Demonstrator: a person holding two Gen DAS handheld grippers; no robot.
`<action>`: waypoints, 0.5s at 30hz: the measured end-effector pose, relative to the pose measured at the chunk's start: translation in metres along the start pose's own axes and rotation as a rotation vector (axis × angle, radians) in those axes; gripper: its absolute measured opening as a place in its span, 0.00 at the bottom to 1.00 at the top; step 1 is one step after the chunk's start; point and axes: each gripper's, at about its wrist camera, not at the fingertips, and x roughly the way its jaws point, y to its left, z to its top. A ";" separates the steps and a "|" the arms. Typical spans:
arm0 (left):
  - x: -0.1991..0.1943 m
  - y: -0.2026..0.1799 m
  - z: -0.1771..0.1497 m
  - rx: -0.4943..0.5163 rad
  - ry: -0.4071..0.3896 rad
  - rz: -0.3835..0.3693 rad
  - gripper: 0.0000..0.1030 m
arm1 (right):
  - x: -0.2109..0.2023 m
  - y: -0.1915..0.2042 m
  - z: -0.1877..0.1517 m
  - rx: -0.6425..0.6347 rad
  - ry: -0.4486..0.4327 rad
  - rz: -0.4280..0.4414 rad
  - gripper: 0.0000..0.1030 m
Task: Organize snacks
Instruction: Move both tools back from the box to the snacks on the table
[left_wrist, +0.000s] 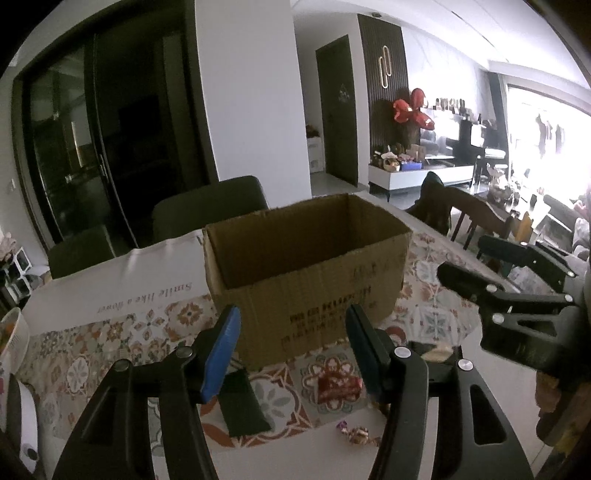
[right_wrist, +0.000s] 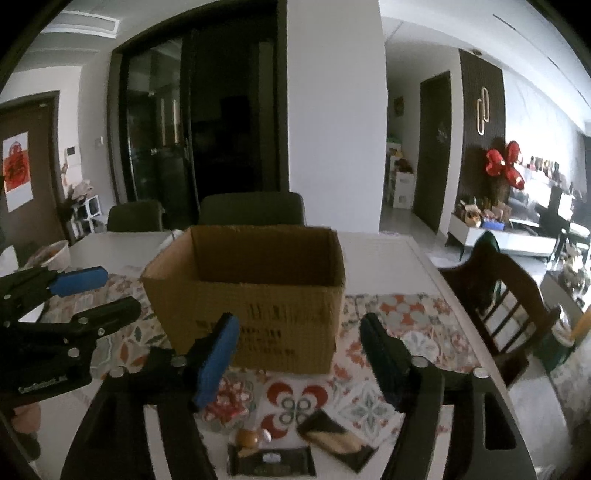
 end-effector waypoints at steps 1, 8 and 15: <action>-0.001 -0.002 -0.004 0.004 0.003 0.005 0.57 | -0.001 -0.002 -0.004 0.005 0.000 -0.011 0.69; 0.000 -0.009 -0.035 -0.004 0.058 0.008 0.57 | -0.006 -0.009 -0.025 0.007 0.019 -0.076 0.69; -0.001 -0.017 -0.065 -0.059 0.126 0.039 0.57 | -0.008 -0.010 -0.044 -0.041 0.050 -0.089 0.69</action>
